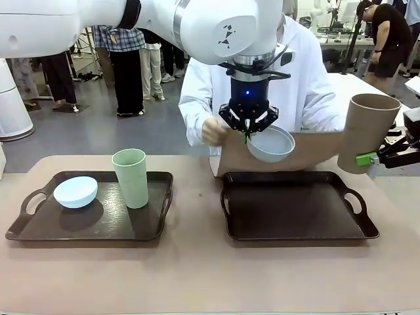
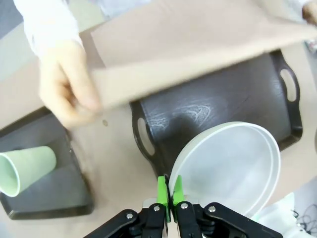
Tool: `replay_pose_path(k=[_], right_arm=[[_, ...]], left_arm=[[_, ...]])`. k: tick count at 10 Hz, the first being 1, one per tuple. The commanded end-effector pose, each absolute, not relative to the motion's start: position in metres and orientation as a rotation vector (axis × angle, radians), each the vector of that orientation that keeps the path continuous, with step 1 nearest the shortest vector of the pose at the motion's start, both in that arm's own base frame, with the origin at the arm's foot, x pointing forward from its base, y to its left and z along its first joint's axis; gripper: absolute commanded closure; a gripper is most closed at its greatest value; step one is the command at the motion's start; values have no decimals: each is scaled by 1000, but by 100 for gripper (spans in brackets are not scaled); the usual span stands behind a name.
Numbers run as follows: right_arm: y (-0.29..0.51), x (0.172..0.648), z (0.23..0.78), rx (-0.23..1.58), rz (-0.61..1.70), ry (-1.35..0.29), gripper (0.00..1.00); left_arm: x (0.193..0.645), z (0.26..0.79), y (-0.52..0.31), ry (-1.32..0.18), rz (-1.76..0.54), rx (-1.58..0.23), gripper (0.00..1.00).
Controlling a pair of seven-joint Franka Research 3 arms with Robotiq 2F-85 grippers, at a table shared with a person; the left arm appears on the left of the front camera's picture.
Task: Set up a tray with a mat and arrange the tableware.
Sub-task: Place the Picnic Bowl and Reusable plastic cup back onto the Handle tray in front of the human's position.
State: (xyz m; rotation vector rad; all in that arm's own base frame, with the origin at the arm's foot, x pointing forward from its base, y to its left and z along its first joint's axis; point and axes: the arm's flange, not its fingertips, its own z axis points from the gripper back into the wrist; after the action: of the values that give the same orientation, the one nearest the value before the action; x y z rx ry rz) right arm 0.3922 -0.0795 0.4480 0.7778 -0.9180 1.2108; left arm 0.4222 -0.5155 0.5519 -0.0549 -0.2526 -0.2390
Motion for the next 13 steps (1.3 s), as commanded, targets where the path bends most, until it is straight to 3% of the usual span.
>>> replay_pose_path(k=[1,13], right_arm=[[-81,394,450,769,1220,-925,79],[-81,394,450,769,1220,-925,79]], left_arm=[[422,554,-515,-254,-251,-56,100],[422,554,-515,-254,-251,-56,100]])
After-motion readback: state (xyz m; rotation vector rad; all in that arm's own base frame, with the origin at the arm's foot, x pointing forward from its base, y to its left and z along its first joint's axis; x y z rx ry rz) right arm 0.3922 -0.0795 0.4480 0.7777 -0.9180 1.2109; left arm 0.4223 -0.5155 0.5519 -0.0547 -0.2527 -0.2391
